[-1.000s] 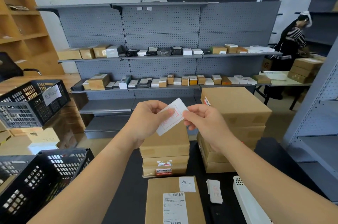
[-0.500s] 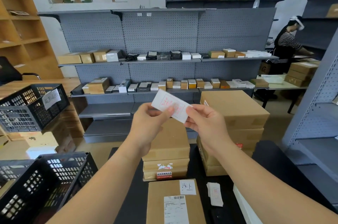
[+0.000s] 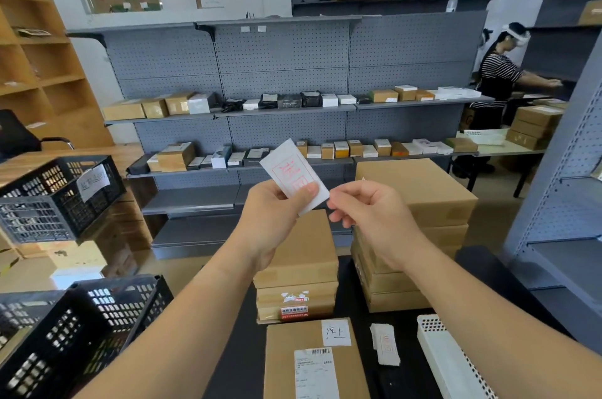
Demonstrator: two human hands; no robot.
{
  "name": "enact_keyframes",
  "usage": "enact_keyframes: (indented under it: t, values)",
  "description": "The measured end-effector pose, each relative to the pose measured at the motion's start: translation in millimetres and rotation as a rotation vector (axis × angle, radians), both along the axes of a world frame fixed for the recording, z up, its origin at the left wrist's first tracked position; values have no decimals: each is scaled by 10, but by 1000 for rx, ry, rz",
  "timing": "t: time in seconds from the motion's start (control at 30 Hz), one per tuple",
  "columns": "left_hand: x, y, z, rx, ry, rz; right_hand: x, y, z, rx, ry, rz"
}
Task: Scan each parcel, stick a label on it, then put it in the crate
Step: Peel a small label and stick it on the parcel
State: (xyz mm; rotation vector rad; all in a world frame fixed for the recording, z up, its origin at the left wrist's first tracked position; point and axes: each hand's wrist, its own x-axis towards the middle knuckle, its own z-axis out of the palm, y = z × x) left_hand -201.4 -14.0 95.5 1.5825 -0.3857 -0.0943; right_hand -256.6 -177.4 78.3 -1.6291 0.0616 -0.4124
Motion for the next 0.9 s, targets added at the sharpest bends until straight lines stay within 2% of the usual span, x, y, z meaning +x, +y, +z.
enact_keyframes:
  t: [0.1,0.17,0.2,0.27,0.33,0.4,0.47,0.6,0.73,0.9]
  values:
    - [-38,-62,4,-1,15,-10,-4,7,1,-50,0,-25]
    - [-21,-78,-24,-12,-44,118,-22,-10,1,-124,7,-83]
    - [-11,-64,-31,11,-159,248,-35,-35,1,-197,10,-115]
    - [10,-7,4,176,-579,459,-64,-93,8,-350,12,-137]
    - [23,10,78,480,-1024,395,-88,-142,31,-436,12,-111]
    - [40,-21,119,732,-1186,180,-102,-174,57,-471,4,-70]
    - [41,-47,130,840,-1176,61,-120,-196,86,-474,-19,-36]
    - [-17,-85,154,896,-1119,26,-171,-231,128,-458,-32,6]
    - [-43,-115,185,832,-963,-42,-214,-290,186,-440,-30,42]
    - [-34,-104,218,747,-874,-94,-261,-358,266,-429,-28,75]
